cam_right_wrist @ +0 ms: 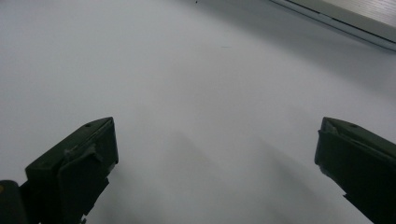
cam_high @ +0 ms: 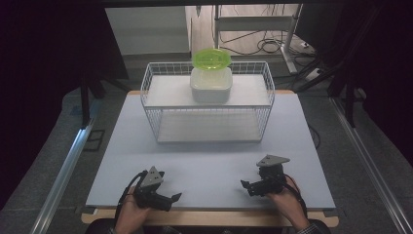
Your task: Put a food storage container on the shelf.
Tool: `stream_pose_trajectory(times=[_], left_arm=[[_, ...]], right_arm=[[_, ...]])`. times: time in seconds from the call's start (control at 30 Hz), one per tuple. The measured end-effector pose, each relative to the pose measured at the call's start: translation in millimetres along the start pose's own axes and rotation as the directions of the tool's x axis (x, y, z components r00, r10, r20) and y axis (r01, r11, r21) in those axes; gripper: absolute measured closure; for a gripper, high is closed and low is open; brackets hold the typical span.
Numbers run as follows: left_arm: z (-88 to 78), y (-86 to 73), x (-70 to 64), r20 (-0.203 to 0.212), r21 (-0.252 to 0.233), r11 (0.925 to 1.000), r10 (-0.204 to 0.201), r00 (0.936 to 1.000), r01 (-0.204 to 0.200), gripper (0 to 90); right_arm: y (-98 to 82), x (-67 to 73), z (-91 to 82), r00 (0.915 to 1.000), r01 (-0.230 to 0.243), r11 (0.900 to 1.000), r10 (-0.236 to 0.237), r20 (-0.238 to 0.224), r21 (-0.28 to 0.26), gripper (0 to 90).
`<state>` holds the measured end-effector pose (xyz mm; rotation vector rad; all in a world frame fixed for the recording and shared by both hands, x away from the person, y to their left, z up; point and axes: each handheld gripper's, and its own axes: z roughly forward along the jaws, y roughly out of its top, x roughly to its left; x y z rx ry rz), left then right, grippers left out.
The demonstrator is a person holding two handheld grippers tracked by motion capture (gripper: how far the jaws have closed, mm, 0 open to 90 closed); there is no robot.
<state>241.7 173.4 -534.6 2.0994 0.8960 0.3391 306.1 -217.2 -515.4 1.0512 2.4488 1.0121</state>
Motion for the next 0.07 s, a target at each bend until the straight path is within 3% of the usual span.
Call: stream_pose_trajectory(times=[0.07], left_arm=[[0.2,0.2,-0.1,0.0,0.0,1.0,0.0,1.0,0.0,1.8]], right_arm=[[-0.2,-0.1,0.4,1.0,-0.001,1.0,0.001,0.001,-0.001,0.0]])
